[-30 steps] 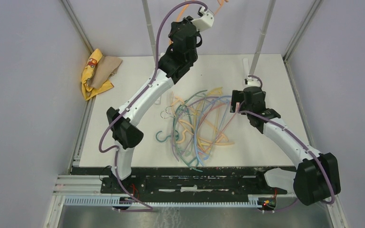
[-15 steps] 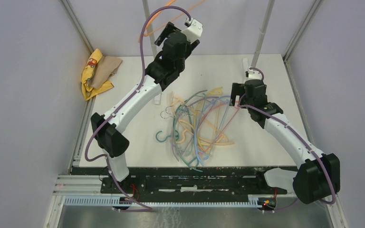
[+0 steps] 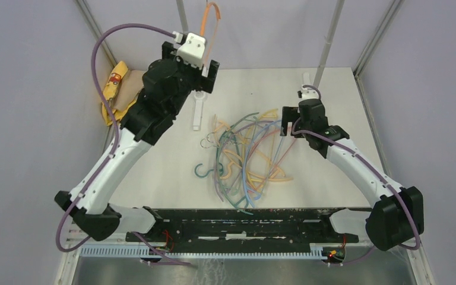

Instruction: Organize the hangers

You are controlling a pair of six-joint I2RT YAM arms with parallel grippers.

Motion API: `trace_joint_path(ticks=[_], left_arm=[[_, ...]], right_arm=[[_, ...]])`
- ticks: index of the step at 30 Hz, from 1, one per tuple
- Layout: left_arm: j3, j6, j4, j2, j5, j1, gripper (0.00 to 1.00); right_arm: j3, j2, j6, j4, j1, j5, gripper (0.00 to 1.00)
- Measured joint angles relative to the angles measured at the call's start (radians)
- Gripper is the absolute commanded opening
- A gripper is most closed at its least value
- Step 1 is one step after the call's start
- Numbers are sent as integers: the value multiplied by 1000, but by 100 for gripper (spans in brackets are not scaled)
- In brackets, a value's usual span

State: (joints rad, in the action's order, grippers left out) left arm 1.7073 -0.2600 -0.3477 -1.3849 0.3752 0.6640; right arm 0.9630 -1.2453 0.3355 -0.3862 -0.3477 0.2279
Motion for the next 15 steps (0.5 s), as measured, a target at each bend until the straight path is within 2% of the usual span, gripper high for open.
trace_joint_path(ticks=[5,15], left_arm=[[-198,116,-2,165,-43,-1,99],[-577,295,-43,320,-95,-1,99]], right_arm=[[13,-42,14,-27,-123,-17,87],[13,-169,93,-42,-387,-32,79]])
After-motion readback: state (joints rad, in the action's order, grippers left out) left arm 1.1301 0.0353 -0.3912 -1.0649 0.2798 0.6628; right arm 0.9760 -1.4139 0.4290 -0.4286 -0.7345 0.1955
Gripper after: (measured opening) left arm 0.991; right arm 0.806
